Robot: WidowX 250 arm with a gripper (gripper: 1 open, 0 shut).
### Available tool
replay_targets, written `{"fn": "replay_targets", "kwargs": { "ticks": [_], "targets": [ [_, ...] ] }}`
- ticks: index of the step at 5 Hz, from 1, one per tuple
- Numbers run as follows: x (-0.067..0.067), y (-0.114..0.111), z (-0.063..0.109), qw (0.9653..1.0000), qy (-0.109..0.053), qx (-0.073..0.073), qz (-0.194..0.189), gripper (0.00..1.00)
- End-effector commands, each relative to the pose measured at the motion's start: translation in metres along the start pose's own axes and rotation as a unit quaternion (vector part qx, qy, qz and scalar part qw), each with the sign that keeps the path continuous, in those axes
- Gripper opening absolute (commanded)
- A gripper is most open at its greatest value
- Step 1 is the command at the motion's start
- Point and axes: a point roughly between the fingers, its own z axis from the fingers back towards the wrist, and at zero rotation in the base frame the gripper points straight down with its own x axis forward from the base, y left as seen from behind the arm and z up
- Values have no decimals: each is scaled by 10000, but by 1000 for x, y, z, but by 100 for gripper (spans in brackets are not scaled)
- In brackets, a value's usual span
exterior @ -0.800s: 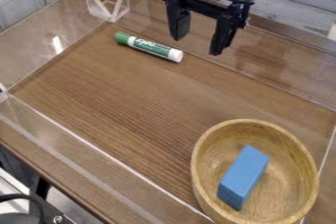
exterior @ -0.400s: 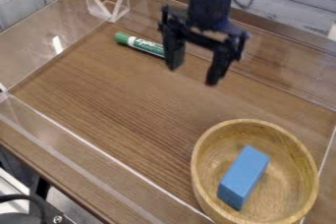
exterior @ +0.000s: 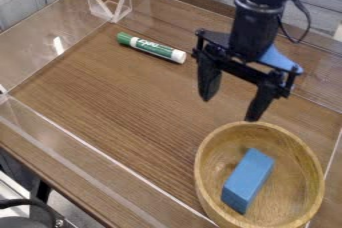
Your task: Remove the blue block from inside the brown bowl and put it on the table
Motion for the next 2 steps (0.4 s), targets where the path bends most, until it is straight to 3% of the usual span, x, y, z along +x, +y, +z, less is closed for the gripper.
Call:
{"fn": "replay_targets", "kwargs": {
  "ticks": [1,2],
  "targets": [
    [-6,-17,13,9991,-413,-97,-54,100],
    [-10,-31,5,9987,-478,-97,-113,100]
  ]
}}
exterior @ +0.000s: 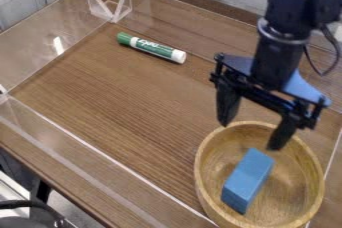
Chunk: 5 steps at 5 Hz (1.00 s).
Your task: Remove the blue block from inside the brown bowl and put it on the table
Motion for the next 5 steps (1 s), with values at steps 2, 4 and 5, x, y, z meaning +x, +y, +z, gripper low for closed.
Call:
{"fn": "replay_targets", "kwargs": {
  "ticks": [2,4,5],
  "targets": [
    [-4,-18,-1,9991,-404,-34,-92,100],
    [-5,-22,-13,9988,-460,2,-142,100],
    [-3,-20,-19,9987,-476,21,-161,100]
  ]
}}
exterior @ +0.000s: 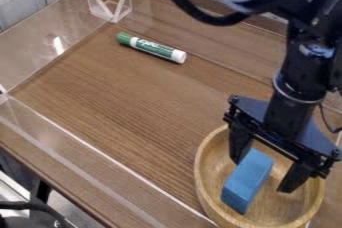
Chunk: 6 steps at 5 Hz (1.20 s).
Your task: Remove the blue block from inside the brown bowl and put it on the table
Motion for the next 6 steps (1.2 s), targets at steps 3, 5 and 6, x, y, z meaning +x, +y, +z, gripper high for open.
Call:
{"fn": "replay_targets", "kwargs": {
  "ticks": [3,5,6],
  "targets": [
    [8,4,-2,9997,-224,-14,-16,100],
    [9,6,-3,9997,-252,13,-30,100],
    [9,6,-4,9996,-264,26,-38,100]
  ]
}}
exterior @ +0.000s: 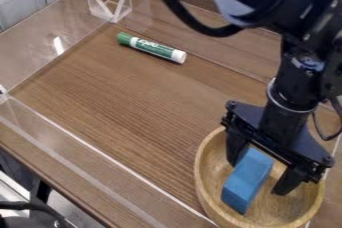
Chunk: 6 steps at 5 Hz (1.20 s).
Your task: Remove the blue block from inside the brown bowl and put it on the table
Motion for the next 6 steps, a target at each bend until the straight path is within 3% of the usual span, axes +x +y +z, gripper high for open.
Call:
{"fn": "replay_targets", "kwargs": {
  "ticks": [1,3,6],
  "targets": [
    [6,1,6,9998,-179,-25,20,100],
    [7,1,4,9998,-219,-6,12,100],
    [6,1,-14,9997,-235,-41,6,100]
  ]
}}
